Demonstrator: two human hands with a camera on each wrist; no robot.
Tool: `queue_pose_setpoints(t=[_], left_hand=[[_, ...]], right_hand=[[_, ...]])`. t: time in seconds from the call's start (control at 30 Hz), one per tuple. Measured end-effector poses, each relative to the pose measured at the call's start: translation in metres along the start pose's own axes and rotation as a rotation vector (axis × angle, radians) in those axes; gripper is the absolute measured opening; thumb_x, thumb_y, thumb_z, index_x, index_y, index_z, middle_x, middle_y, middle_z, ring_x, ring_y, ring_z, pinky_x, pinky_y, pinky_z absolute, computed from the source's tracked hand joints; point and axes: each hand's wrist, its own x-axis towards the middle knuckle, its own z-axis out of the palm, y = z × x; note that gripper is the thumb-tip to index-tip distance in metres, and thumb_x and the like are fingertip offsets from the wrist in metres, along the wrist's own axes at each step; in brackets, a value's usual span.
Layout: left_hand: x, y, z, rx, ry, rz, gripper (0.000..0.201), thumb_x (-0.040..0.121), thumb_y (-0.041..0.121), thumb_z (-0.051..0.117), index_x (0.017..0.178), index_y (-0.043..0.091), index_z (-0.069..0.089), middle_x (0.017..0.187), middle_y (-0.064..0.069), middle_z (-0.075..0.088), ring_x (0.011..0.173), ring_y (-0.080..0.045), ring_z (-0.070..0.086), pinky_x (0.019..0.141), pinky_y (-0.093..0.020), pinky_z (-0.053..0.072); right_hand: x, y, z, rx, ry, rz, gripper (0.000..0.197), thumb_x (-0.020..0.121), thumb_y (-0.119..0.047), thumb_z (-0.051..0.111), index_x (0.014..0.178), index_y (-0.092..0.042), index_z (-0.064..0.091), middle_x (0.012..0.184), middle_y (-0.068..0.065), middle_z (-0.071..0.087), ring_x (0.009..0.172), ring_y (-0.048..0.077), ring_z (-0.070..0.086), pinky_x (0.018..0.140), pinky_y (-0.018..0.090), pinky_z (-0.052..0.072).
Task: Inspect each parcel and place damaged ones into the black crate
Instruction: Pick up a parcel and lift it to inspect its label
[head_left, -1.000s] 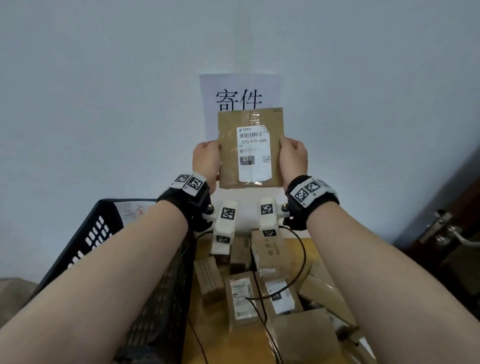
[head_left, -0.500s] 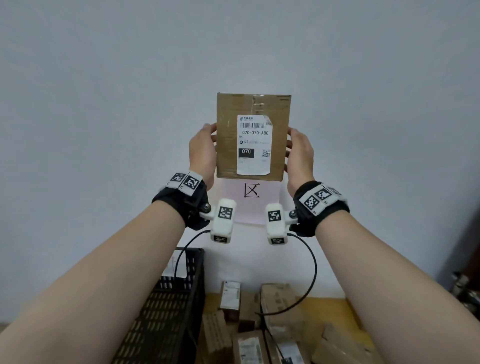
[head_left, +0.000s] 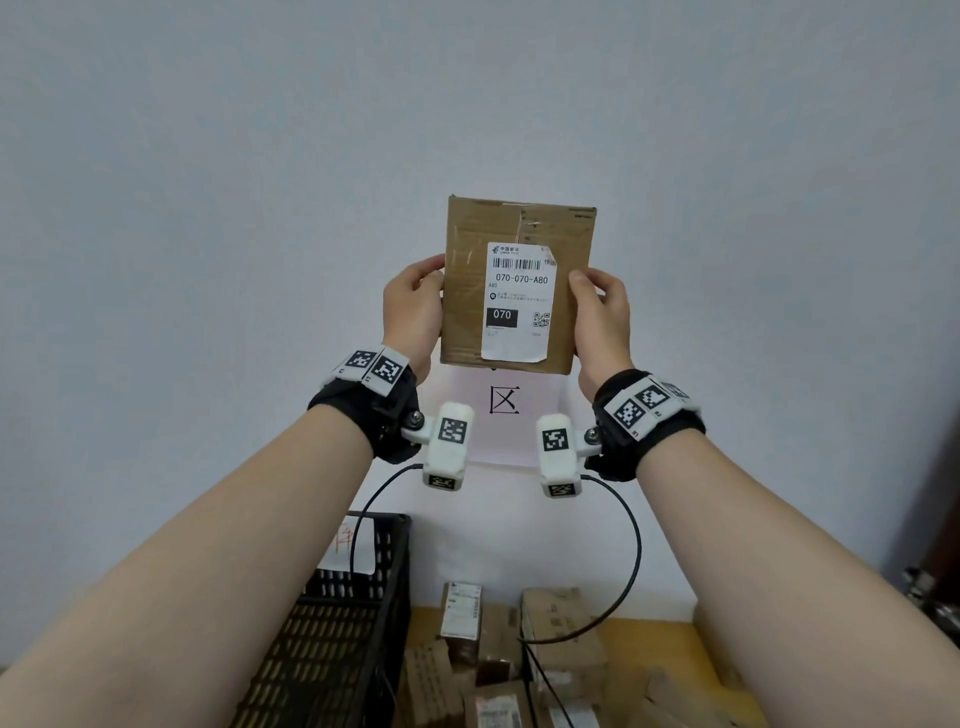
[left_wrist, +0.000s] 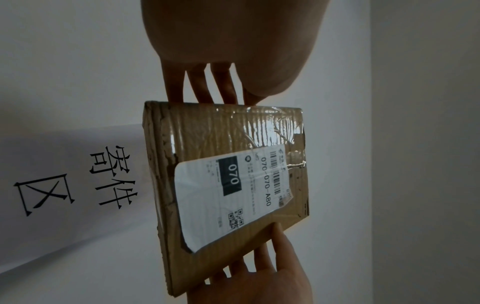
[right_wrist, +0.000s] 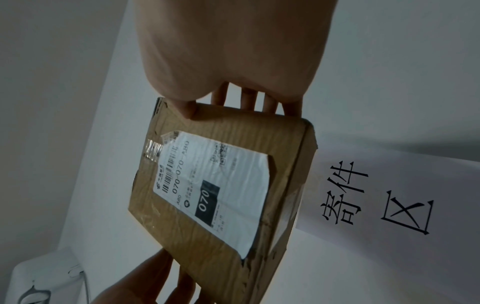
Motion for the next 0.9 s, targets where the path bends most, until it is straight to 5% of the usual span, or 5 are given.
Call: queue_pose_setpoints(t=[0.2,0.43,0.57,0.77,0.9], left_hand=[[-0.003,-0.002,-0.005,0.029,0.005,-0.029,0.024,0.1,0.022,0.064,0.124,0.018,0.063,0.109,-0.005,0.07,0.098,-0.022,0.073,0.085,-0.042,0.062],[-0.006,-0.005,-0.017,0.091,-0.136,-0.13,0.087,0.093,0.06,0.066,0.16,0.018,0.029,0.135,0.002,0.061,0.124,-0.016,0.054,0.102,-0.045,0.049],[-0.016,-0.004,-0.015,0.126,-0.196,-0.053,0.052,0.093,0.058,0.067,0.13,0.021,0.063,0.119,0.004,0.071,0.104,-0.015,0.068,0.086,-0.036,0.056],[-0.022,-0.006,-0.013,0.038,-0.131,0.048,0.046,0.087,0.041,0.082,0.119,0.02,0.057,0.118,0.0,0.073,0.099,-0.011,0.072,0.082,-0.035,0.059],[-0.03,-0.004,-0.016,0.017,-0.099,0.104,0.046,0.079,0.043,0.086,0.111,0.02,0.062,0.121,0.0,0.071,0.109,-0.013,0.07,0.085,-0.037,0.059]], right_hand=[[-0.004,-0.005,-0.005,-0.016,0.027,-0.043,0.019,0.104,-0.035,0.056,0.121,-0.028,0.058,0.114,-0.007,0.066,0.103,0.009,0.066,0.094,0.032,0.055],[-0.011,-0.007,-0.011,0.039,0.03,-0.03,0.021,0.104,-0.038,0.055,0.122,-0.028,0.051,0.112,-0.002,0.069,0.1,0.012,0.069,0.086,0.031,0.056],[-0.016,-0.007,-0.01,0.025,0.018,-0.033,0.028,0.104,-0.034,0.058,0.124,-0.023,0.042,0.11,0.001,0.071,0.084,0.009,0.071,0.067,0.024,0.055],[-0.021,-0.006,-0.004,-0.167,0.013,-0.129,0.015,0.098,-0.039,0.064,0.113,-0.04,0.062,0.133,0.001,0.049,0.122,0.019,0.054,0.106,0.043,0.049],[-0.026,-0.011,-0.002,-0.102,-0.072,-0.096,0.023,0.101,-0.028,0.058,0.119,-0.037,0.068,0.118,0.003,0.071,0.106,0.023,0.07,0.095,0.046,0.059]])
